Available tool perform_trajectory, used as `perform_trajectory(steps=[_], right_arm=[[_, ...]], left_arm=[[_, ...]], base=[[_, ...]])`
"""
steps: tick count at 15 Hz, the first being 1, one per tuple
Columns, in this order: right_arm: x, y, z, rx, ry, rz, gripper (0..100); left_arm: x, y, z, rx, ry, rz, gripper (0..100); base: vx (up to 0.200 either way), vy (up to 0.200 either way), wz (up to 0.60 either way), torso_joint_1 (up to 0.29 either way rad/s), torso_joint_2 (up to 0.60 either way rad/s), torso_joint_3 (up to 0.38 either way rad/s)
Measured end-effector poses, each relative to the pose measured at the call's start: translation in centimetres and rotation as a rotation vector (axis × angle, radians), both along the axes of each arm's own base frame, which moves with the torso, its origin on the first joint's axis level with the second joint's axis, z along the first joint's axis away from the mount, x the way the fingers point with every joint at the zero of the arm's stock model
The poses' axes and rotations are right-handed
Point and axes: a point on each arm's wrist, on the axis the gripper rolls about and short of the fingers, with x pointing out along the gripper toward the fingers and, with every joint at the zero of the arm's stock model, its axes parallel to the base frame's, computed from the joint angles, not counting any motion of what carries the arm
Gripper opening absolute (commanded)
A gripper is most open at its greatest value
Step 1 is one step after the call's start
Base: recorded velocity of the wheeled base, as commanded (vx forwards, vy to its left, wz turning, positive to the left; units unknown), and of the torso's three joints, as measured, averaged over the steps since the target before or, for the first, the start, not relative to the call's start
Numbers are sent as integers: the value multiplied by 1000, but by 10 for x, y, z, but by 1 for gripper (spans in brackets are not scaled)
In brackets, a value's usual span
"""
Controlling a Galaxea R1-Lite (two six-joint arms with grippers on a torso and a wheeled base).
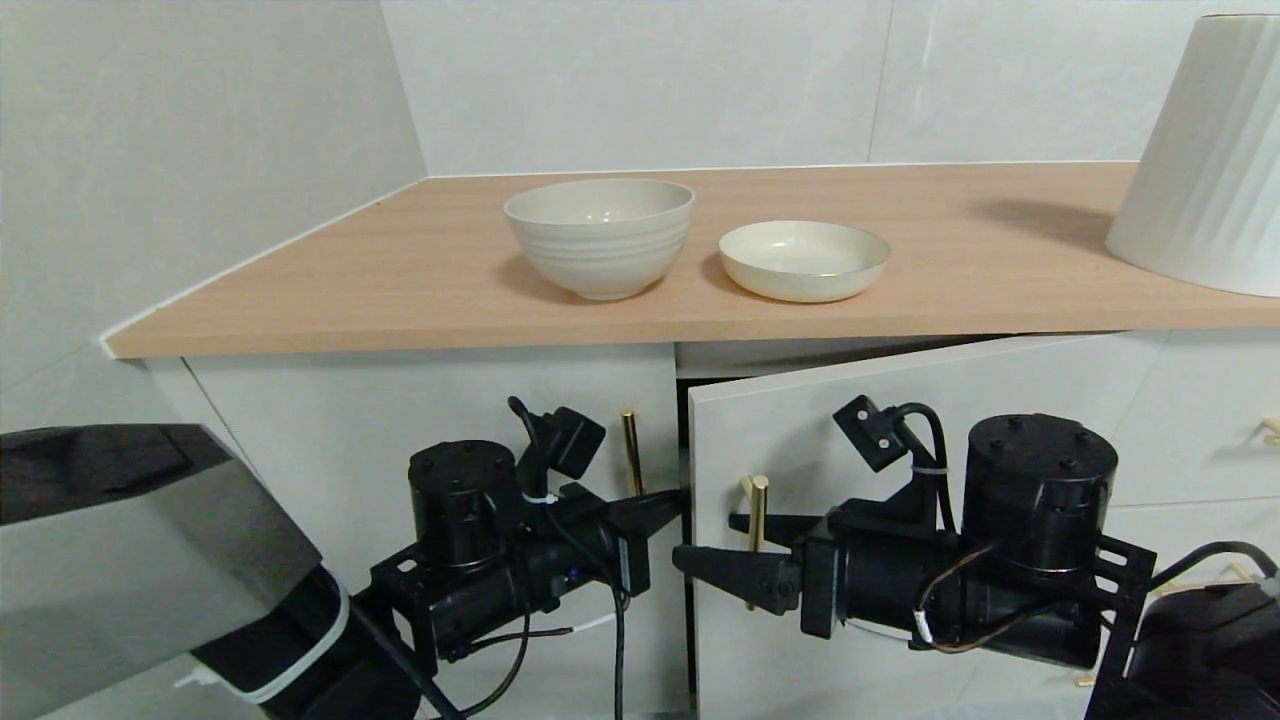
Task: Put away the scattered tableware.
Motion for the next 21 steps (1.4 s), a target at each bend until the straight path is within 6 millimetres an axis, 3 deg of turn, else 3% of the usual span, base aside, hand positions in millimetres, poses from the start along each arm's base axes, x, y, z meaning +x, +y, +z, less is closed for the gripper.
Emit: perform_trajectory(steps=[14, 18, 21], right_arm=[[1, -19, -5, -43, -33, -44, 100], [-20, -36, -10, -87, -26, -77, 100], [-44, -44, -15, -155, -40, -217, 100]], left_arm=[[1, -21, -7, -76, -115, -42, 0], [9, -27, -2, -83, -125, -50, 0], [11, -30, 2, -80, -120, -55, 0]], base=[[0, 0, 0, 0, 0, 0], [0, 0, 0, 0, 0, 0], [0, 0, 0, 0, 0, 0]])
